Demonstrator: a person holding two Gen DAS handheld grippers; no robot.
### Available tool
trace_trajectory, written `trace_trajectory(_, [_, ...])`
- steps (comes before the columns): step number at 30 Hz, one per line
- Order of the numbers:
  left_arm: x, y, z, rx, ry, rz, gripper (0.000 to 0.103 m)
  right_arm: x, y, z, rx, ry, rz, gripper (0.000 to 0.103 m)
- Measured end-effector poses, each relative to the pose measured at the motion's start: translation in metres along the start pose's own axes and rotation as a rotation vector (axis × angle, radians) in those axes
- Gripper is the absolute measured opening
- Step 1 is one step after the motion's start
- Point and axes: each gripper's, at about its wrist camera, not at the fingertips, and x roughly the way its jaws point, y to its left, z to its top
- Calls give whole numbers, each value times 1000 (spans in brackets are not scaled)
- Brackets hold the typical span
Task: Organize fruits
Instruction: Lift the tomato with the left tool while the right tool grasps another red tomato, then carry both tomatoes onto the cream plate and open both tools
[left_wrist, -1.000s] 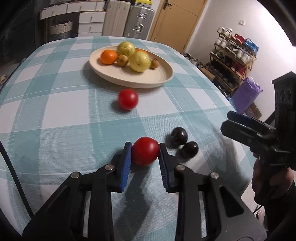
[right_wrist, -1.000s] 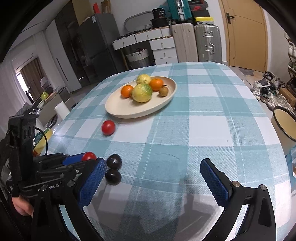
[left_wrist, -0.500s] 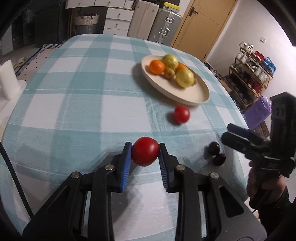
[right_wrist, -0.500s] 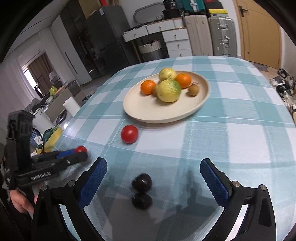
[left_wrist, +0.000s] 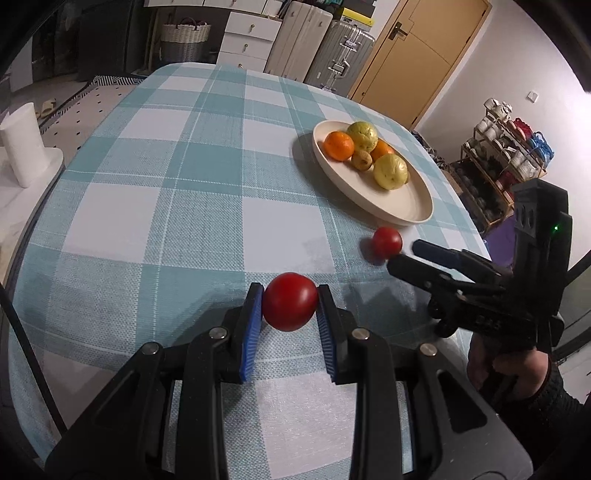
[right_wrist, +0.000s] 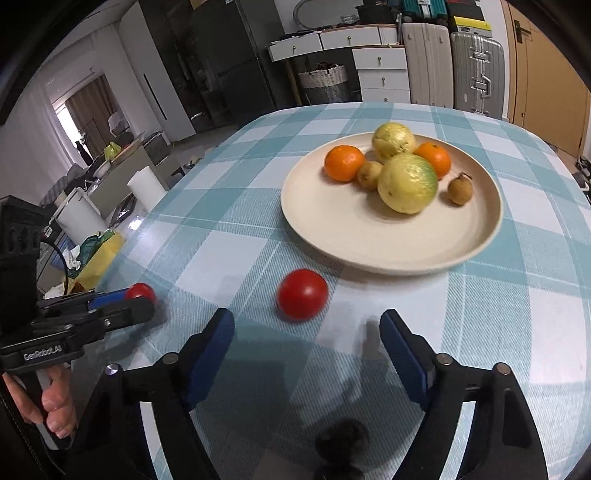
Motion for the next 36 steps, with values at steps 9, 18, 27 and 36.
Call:
trace_trajectory(9, [0, 8, 9, -21, -11, 16, 26, 17, 6, 8, -21, 31, -28, 33])
trace_trajectory(18, [2, 6, 28, -25, -31, 28, 26, 0, -8, 6, 56, -24, 36, 31])
trace_trajectory(27, [10, -14, 54, -10, -37, 22, 26, -30, -28, 8, 109, -124, 74, 31])
trace_trajectory(36, [28, -54, 89, 33, -63, -14, 26, -49, -68, 17, 187, -172, 24, 31])
